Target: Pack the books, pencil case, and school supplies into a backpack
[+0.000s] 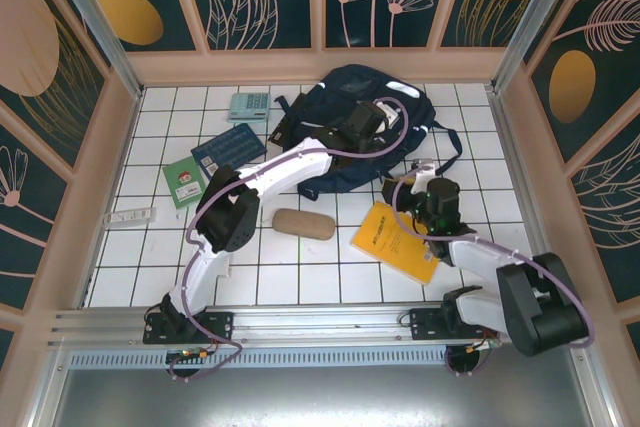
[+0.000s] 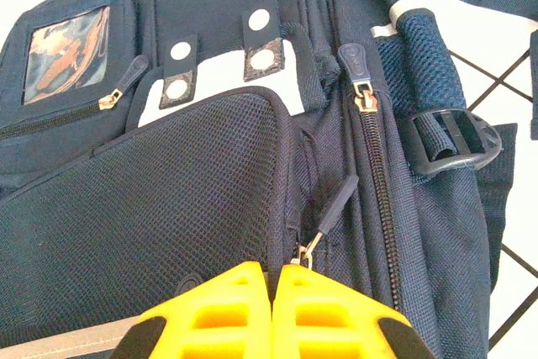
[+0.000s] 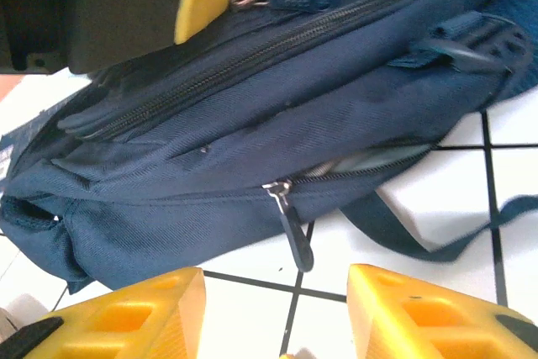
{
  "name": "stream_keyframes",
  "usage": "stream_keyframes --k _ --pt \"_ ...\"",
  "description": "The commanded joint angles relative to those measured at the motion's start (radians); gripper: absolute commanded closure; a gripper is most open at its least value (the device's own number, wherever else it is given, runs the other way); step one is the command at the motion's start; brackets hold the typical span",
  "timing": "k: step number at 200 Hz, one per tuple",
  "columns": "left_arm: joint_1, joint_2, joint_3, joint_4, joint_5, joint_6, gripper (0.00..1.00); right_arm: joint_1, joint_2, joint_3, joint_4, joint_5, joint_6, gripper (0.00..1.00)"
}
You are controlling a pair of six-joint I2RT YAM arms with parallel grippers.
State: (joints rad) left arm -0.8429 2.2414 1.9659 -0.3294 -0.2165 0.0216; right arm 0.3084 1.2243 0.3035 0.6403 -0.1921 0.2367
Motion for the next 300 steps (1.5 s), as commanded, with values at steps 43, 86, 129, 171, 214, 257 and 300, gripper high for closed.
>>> stream_keyframes --k 43,86,129,171,214,257,300 --pt "0.028 -0.072 0.013 0.041 -0.029 -0.025 1.00 0.019 0.235 0.185 -0.041 -0.034 -0.126 0.63" --pt "0.044 -0.080 0.028 0.037 -0.023 -0.044 1.00 0.051 0.290 0.195 -0.047 0.024 -0.125 0.62" --pt "0.054 -0.077 0.053 0.024 -0.008 -0.061 1.00 0.115 0.319 0.207 -0.053 0.139 -0.132 0.61" --pt "0.055 -0.079 0.056 0.020 -0.001 -0.072 1.00 0.130 0.351 0.223 -0.028 0.190 -0.127 0.65" --pt "0.058 -0.076 0.070 0.011 -0.001 -0.094 1.00 0.143 0.373 0.219 0.024 0.162 -0.140 0.95" --pt "0.065 -0.033 0.140 -0.031 -0.005 -0.149 1.00 0.197 0.285 0.111 0.153 0.159 -0.150 1.00" --pt "0.067 0.038 0.248 -0.087 0.002 -0.198 1.00 0.273 0.244 0.096 0.168 0.162 -0.172 1.00"
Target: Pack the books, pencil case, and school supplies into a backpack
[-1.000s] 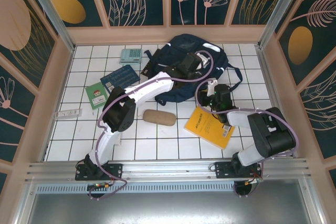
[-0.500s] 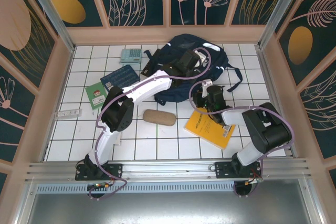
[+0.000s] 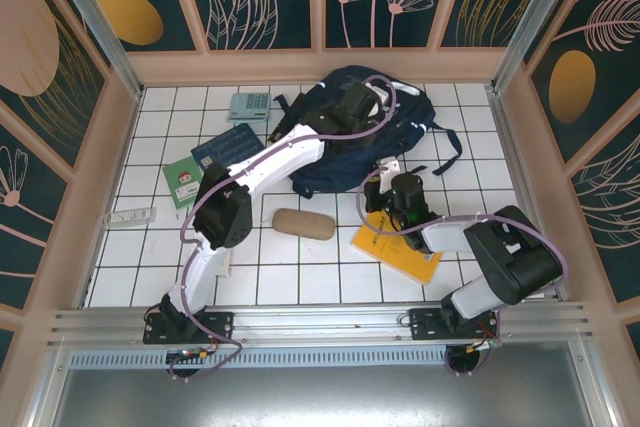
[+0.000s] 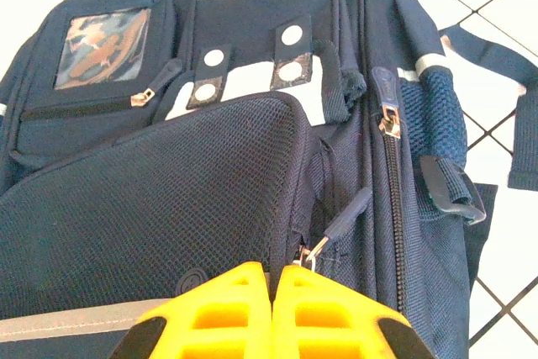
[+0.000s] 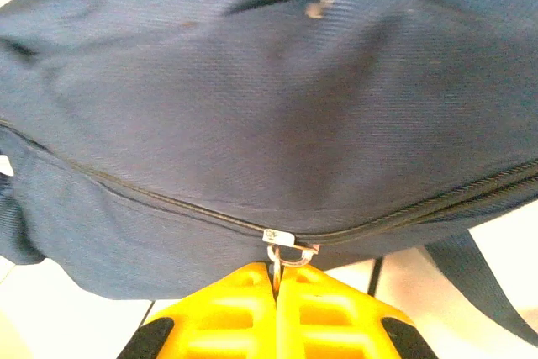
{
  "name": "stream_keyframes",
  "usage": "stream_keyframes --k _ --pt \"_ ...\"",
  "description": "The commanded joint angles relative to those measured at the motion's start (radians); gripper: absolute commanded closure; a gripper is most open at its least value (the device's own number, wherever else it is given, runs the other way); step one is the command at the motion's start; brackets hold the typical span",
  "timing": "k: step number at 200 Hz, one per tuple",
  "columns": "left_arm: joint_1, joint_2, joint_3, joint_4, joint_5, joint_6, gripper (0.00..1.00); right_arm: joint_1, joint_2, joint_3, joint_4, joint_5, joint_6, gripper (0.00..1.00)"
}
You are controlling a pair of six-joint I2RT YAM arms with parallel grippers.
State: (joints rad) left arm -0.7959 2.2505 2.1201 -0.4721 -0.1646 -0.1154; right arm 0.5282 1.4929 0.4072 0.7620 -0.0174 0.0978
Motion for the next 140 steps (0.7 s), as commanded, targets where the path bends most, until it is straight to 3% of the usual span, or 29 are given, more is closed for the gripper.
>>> stream_keyframes --k 1,77,132,140 --pt "0.020 0.030 0.095 0.055 -0.049 -0.063 1.00 0.056 -0.025 -0.008 0.045 -0.013 -0.033 1.00" --pt "0.022 0.075 0.150 0.053 -0.013 -0.117 1.00 0.252 0.086 0.157 -0.002 0.054 -0.052 1.00" --pt "0.022 0.077 0.155 0.048 0.001 -0.129 1.00 0.319 0.235 0.293 0.000 0.064 -0.025 1.00" --pt "0.021 0.074 0.148 0.046 0.002 -0.123 1.00 0.318 0.235 0.292 -0.005 0.081 -0.016 0.91"
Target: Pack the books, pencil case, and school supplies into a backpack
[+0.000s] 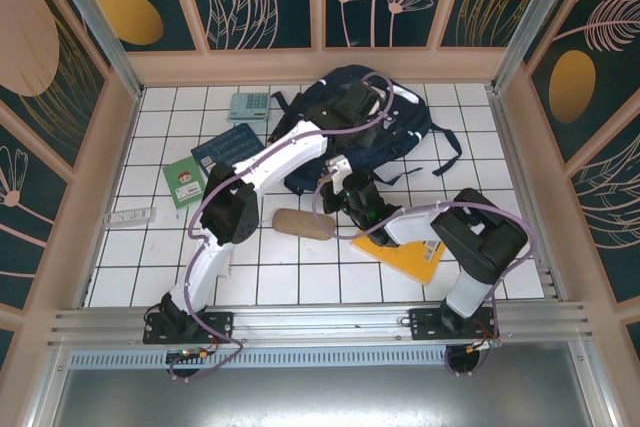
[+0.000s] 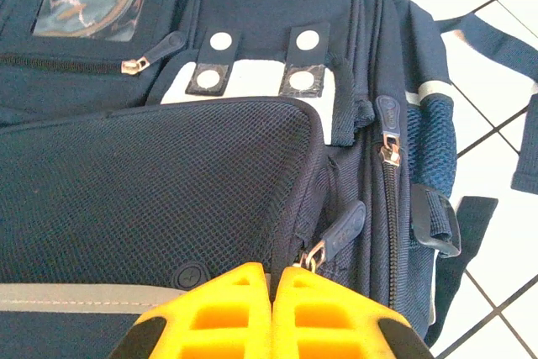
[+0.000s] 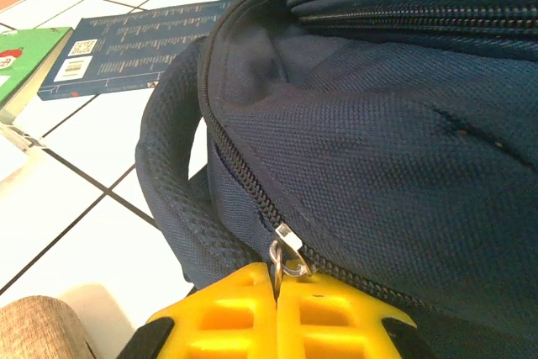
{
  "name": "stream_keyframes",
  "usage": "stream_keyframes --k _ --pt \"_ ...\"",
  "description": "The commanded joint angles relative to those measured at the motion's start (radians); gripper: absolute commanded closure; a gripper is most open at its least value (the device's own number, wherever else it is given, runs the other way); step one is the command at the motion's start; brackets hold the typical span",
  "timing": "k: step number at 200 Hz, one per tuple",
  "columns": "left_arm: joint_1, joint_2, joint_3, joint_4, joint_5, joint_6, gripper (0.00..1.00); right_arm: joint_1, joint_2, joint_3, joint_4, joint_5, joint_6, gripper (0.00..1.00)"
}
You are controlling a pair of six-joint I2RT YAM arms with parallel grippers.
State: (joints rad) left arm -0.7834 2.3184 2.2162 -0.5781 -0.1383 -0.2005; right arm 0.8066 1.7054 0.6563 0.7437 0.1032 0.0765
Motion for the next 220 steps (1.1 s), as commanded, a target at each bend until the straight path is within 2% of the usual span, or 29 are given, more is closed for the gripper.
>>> stream_keyframes --k 1,51,70,91,119,130,172,187,203,220 --pt "0.009 0.005 0.051 0.152 -0.025 -0.038 1.00 0.040 0.022 0.042 0.012 -0.037 0.006 0.90" --pt "0.012 -0.004 0.017 0.162 -0.035 -0.034 1.00 0.041 -0.092 -0.099 0.047 0.023 0.036 0.71" --pt "0.014 -0.008 0.016 0.161 -0.043 -0.038 0.71 0.039 -0.147 -0.155 0.048 0.068 0.072 0.63" --pt "0.017 -0.033 -0.007 0.161 -0.053 -0.039 0.56 0.031 -0.222 -0.224 0.051 0.119 0.123 0.58" --pt "0.021 -0.112 -0.094 0.184 -0.091 -0.051 0.54 -0.006 -0.323 -0.294 0.036 0.140 0.209 0.55" --pt "0.020 -0.161 -0.160 0.209 -0.110 -0.058 0.54 -0.024 -0.360 -0.310 0.023 0.150 0.237 0.51" --pt "0.022 -0.378 -0.523 0.356 -0.193 -0.112 0.55 -0.164 -0.474 -0.339 -0.066 0.112 0.376 0.40" --pt "0.021 -0.455 -0.657 0.398 -0.235 -0.154 0.56 -0.207 -0.482 -0.327 -0.097 0.070 0.387 0.40" --pt "0.022 -0.524 -0.795 0.442 -0.262 -0.208 0.58 -0.220 -0.490 -0.325 -0.095 0.082 0.392 0.40" --pt "0.021 -0.575 -0.913 0.472 -0.240 -0.260 0.59 -0.243 -0.490 -0.315 -0.100 0.075 0.398 0.40"
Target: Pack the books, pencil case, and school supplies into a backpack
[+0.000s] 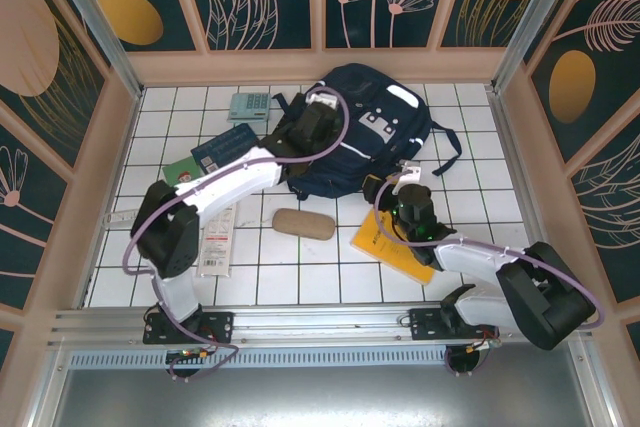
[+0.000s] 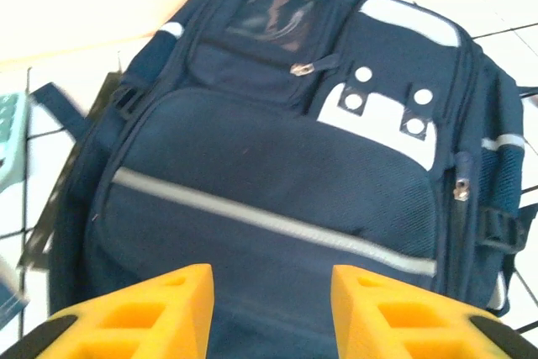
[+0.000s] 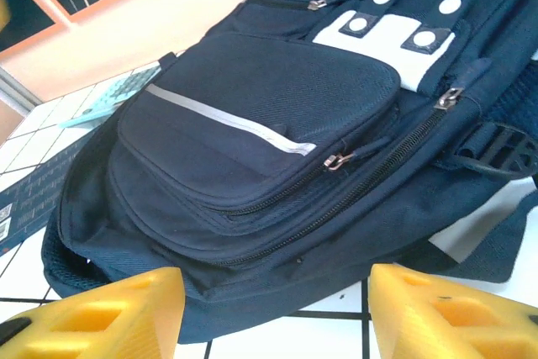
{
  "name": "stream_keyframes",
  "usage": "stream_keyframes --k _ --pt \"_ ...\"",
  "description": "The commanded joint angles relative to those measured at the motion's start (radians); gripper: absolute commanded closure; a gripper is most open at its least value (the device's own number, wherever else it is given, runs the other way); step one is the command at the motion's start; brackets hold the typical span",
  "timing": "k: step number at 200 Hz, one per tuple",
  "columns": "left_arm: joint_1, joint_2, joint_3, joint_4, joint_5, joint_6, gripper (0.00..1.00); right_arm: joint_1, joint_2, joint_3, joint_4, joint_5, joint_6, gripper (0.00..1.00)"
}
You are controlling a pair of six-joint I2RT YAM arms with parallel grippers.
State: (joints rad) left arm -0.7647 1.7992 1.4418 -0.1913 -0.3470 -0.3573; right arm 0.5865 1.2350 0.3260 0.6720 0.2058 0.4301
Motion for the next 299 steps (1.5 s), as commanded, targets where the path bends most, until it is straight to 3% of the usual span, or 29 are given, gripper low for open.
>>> stream_keyframes --k 1,39,78,141,181,225,299 --pt "0.002 -0.058 -0.145 0.087 -0.029 -0.104 0.59 -0.024 -0.020 0.017 -0.028 -0.028 0.045 0.40" --pt "-0.006 -0.062 -0.287 0.137 0.119 -0.217 0.64 -0.034 -0.013 0.033 -0.016 -0.032 0.046 0.40" --pt "-0.047 -0.007 -0.299 0.177 0.169 -0.304 0.69 -0.034 -0.006 0.034 -0.010 -0.049 0.048 0.40" --pt "-0.116 0.043 -0.274 0.150 0.077 -0.361 0.70 -0.034 -0.002 0.028 -0.017 -0.110 0.061 0.40" --pt "-0.116 -0.007 -0.319 0.163 0.000 -0.366 0.70 -0.074 0.097 0.075 -0.072 -0.139 0.202 0.36" --pt "-0.115 -0.021 -0.337 0.178 -0.005 -0.364 0.70 -0.141 0.240 0.134 -0.036 -0.220 0.338 0.39" --pt "-0.116 -0.039 -0.372 0.211 0.009 -0.359 0.70 -0.143 0.395 0.234 -0.007 -0.290 0.412 0.45"
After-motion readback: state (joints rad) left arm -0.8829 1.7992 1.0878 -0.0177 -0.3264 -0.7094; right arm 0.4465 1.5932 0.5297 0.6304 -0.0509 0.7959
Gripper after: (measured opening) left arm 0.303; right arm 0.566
